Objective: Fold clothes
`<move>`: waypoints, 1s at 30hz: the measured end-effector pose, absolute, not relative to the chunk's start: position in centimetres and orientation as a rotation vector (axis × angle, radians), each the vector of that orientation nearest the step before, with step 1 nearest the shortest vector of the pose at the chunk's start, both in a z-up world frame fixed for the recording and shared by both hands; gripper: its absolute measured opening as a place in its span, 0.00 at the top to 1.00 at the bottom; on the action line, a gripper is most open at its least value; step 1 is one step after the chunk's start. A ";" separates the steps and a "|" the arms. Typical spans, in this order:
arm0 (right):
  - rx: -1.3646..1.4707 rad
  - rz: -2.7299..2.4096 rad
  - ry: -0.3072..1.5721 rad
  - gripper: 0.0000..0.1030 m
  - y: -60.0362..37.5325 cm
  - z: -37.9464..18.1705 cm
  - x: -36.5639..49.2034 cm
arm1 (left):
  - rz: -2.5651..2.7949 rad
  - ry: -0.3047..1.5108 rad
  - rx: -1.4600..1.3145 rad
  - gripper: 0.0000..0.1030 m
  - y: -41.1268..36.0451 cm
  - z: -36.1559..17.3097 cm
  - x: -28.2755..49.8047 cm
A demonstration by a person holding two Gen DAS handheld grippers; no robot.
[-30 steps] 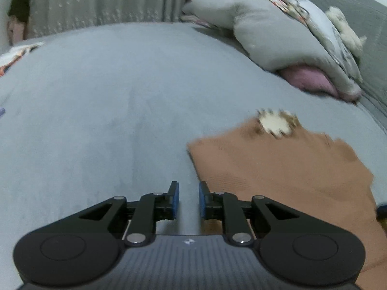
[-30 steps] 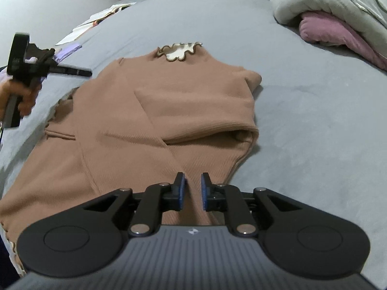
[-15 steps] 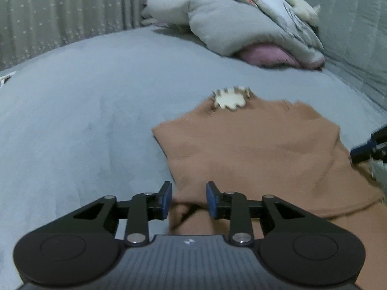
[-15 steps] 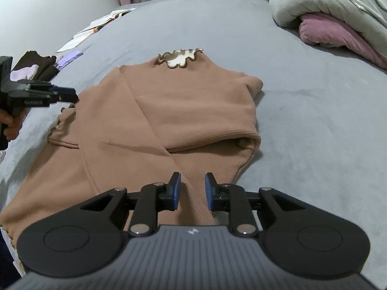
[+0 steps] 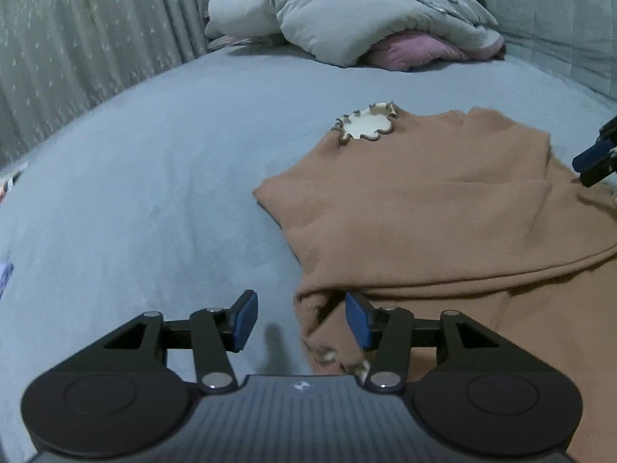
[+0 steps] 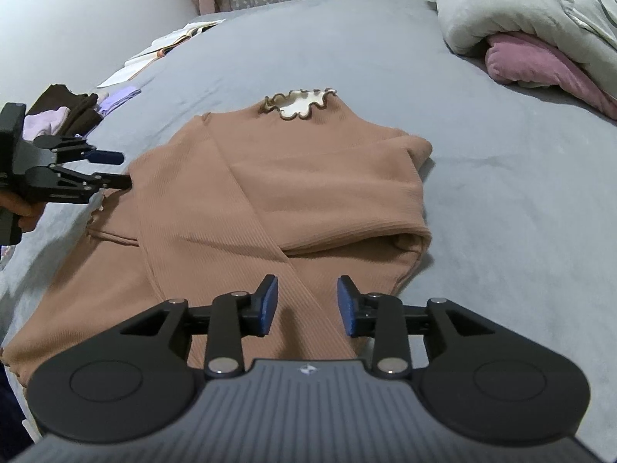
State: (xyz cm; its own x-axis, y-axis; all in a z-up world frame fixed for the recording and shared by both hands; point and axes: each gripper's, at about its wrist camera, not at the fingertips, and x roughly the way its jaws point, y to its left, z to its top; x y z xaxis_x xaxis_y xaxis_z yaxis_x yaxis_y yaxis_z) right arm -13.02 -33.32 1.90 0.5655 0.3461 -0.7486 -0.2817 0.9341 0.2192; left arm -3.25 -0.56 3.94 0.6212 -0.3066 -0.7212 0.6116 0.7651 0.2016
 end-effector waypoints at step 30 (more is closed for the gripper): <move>-0.025 0.327 0.923 0.62 -32.3 0.5 -12.9 | -0.384 0.835 -0.132 0.80 5.7 2.9 -1.3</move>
